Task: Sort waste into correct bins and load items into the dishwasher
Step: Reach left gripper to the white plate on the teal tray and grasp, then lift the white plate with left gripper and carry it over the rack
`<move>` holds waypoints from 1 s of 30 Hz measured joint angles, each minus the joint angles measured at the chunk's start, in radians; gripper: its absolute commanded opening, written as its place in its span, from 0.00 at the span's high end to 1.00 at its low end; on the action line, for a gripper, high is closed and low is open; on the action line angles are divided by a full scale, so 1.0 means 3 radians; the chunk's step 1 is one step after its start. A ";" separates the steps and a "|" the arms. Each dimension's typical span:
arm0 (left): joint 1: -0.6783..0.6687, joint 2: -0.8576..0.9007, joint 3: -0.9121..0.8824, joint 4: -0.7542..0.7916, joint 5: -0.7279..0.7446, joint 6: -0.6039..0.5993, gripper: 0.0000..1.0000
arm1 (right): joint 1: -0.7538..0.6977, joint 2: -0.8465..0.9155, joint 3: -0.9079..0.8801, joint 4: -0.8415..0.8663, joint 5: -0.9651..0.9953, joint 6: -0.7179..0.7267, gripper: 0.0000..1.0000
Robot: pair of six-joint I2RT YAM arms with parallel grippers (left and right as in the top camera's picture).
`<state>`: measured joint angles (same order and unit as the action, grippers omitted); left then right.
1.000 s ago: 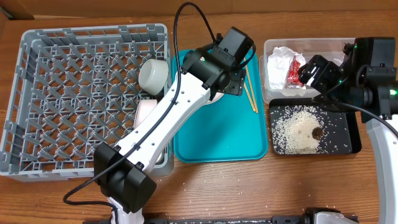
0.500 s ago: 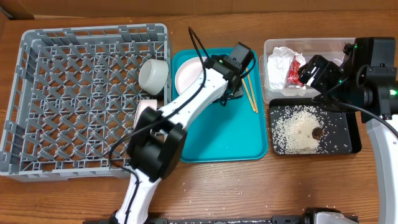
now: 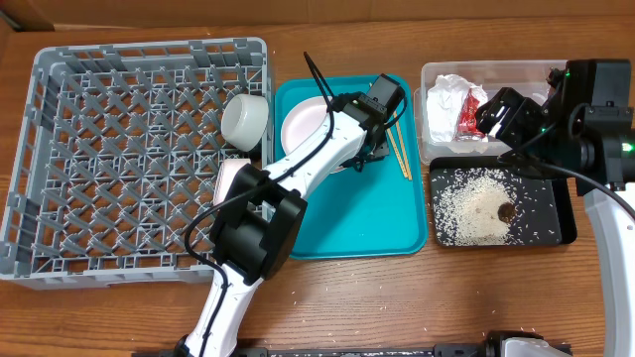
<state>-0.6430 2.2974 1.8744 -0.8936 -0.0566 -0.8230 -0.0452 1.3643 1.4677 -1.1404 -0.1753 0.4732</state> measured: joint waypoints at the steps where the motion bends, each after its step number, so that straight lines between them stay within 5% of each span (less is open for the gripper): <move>1: -0.0022 0.0000 0.0000 0.0003 0.0019 0.0022 0.58 | 0.0000 0.0000 0.0000 0.0000 -0.0001 0.0000 0.00; 11: -0.0317 0.0000 -0.0001 0.0102 0.0130 0.0116 0.59 | 0.0000 0.0000 0.0000 0.0000 0.0000 0.0000 0.00; 17: -0.0256 0.0000 0.0127 -0.0103 0.0205 0.0444 0.48 | 0.0000 0.0001 0.0000 -0.0001 0.0000 0.0000 0.00; 20: -0.0075 -0.0011 0.0418 -0.0388 0.0237 0.0832 0.27 | 0.0001 0.0000 0.0000 -0.0001 -0.0001 0.0003 0.00; 30: 0.0801 -0.0130 0.0580 -0.0526 0.0179 0.2305 0.31 | 0.0000 0.0000 0.0000 -0.0001 0.0000 0.0000 0.00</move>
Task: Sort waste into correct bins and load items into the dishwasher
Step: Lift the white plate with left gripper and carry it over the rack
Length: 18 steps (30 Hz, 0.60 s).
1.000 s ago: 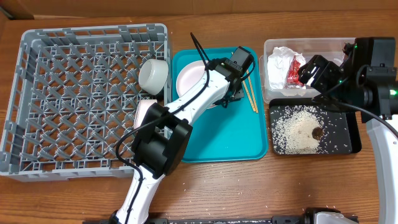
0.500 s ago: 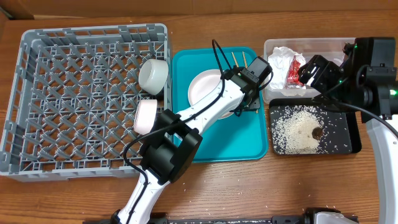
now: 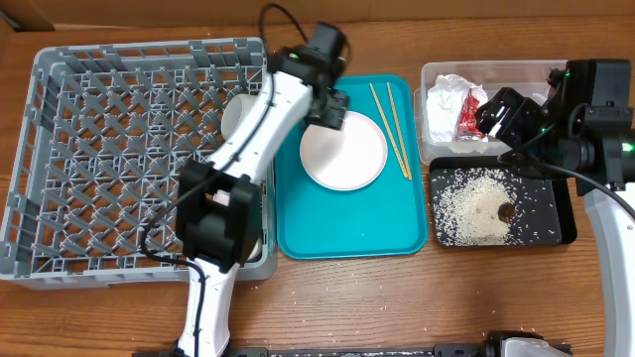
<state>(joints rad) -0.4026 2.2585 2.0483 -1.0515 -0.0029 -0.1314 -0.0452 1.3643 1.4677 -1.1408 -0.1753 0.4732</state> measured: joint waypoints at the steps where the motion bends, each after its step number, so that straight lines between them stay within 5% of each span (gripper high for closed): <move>1: 0.0056 0.0004 0.0000 0.0013 -0.0003 0.0094 0.31 | 0.0000 0.0000 0.0000 0.0001 0.0001 0.0000 0.00; 14: 0.0142 0.0331 -0.0005 0.0015 -0.0001 0.0635 0.34 | 0.0000 0.0000 0.0000 0.0001 0.0000 0.0001 0.00; 18: 0.0142 0.0478 -0.0006 -0.0029 0.0000 0.0646 0.43 | 0.0000 0.0001 0.0000 0.0001 0.0000 0.0000 0.00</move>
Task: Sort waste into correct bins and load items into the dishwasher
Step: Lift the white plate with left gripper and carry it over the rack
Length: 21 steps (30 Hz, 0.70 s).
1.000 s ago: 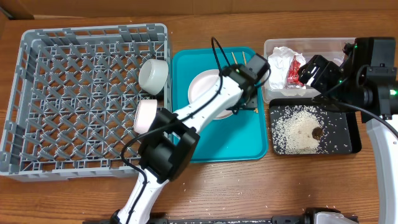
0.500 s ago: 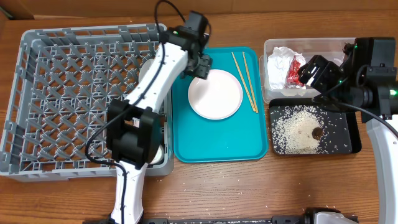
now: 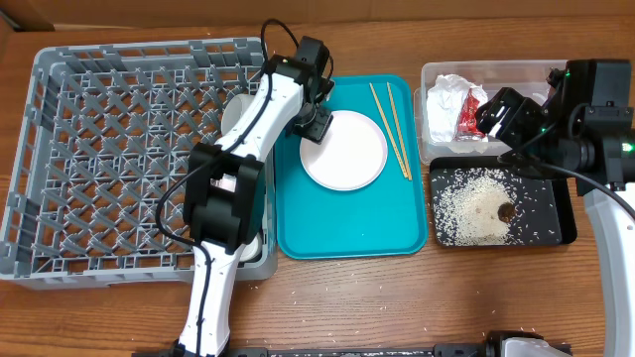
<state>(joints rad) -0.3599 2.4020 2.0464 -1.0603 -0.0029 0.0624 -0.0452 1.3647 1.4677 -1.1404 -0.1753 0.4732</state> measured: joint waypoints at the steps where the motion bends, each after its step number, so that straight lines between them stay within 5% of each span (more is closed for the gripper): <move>1: -0.0001 0.0050 0.0000 -0.0022 0.0013 0.0001 0.54 | 0.0000 -0.0001 0.0000 -0.0001 0.0000 0.0000 0.00; 4: -0.0001 0.0060 0.0000 -0.0018 0.0051 0.0015 0.87 | 0.0000 -0.0001 0.0000 0.0000 0.0000 0.0001 0.00; 6: -0.0011 0.0061 0.0000 -0.0020 0.0058 0.0013 0.94 | 0.0000 -0.0001 0.0000 0.0000 0.0000 0.0001 0.00; 21: -0.0013 -0.0039 0.0253 -0.0379 0.0070 -0.0100 0.96 | 0.0000 -0.0001 0.0000 -0.0003 0.0000 0.0001 0.00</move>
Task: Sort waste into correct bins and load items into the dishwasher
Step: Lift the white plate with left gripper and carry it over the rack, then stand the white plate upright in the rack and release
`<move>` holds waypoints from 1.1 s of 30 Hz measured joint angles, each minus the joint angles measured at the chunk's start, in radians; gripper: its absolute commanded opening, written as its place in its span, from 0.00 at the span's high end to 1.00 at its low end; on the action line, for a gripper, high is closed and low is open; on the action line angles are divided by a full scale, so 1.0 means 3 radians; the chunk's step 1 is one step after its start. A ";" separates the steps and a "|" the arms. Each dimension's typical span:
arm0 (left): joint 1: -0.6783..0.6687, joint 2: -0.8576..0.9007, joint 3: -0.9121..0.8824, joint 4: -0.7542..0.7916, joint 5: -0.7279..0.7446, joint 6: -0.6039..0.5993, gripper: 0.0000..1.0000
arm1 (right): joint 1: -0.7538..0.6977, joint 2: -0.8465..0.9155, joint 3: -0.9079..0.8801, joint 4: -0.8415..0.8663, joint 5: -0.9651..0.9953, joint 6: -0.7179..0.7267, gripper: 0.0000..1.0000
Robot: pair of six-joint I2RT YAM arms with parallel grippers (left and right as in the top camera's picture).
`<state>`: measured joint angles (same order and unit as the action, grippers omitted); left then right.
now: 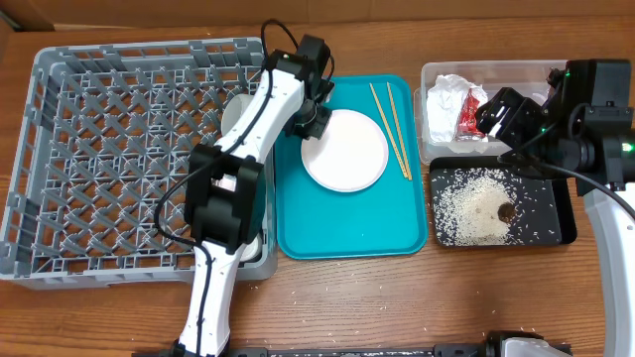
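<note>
A white plate (pixel 347 151) lies flat in the middle of the teal tray (pixel 347 233). Two wooden chopsticks (pixel 391 129) lie beside it on the right. My left gripper (pixel 316 120) points down at the plate's upper left rim; the overhead view does not show whether its jaws are open or shut. The grey dishwasher rack (pixel 109 149) fills the left side. A white bowl (pixel 229 116) sits at the rack's right edge, mostly hidden by my left arm. My right gripper (pixel 494 113) hovers by the clear bin (pixel 446 71), with nothing seen in it.
The clear bin holds crumpled white and red waste (pixel 454 103). In front of it a black tray (pixel 541 233) holds scattered rice and a small brown bit. Loose grains lie on the wooden table near the front edge.
My left wrist has shifted very slightly toward the far side; the gripper stays at the plate's upper left rim. Plate, chopsticks and right arm have not moved.
My left gripper was first over the tray's right half, with the plate further left under the arm. Then the plate lay in the tray's middle with the gripper at the tray's far left corner. The gripper then came to the plate's left rim and remains there.
</note>
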<state>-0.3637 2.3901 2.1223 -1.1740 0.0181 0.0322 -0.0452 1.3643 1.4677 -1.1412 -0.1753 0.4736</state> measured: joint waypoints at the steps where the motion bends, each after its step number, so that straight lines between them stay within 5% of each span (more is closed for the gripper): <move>1: 0.0000 -0.0046 0.0039 -0.0028 -0.0006 -0.0001 0.96 | 0.0000 0.0000 0.0000 0.0001 0.0001 0.0000 0.00; 14: 0.0000 -0.1497 0.0216 -0.0097 -0.0829 -0.0037 0.96 | 0.0000 0.0000 0.0000 0.0004 0.0000 -0.0001 0.00; 24: 0.0116 -0.2059 0.0216 -0.0163 -0.3132 -0.0230 0.96 | 0.0000 0.0000 0.0000 0.0001 -0.0001 -0.0001 0.00; 33: 0.0284 -0.2054 -0.0507 0.0064 -0.4046 -0.0624 0.96 | 0.0000 0.0000 0.0000 0.0001 0.0000 0.0000 0.00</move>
<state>-0.2787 1.7741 1.9701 -1.1549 -1.1957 -0.1551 -0.0452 1.3643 1.4677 -1.1408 -0.1753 0.4736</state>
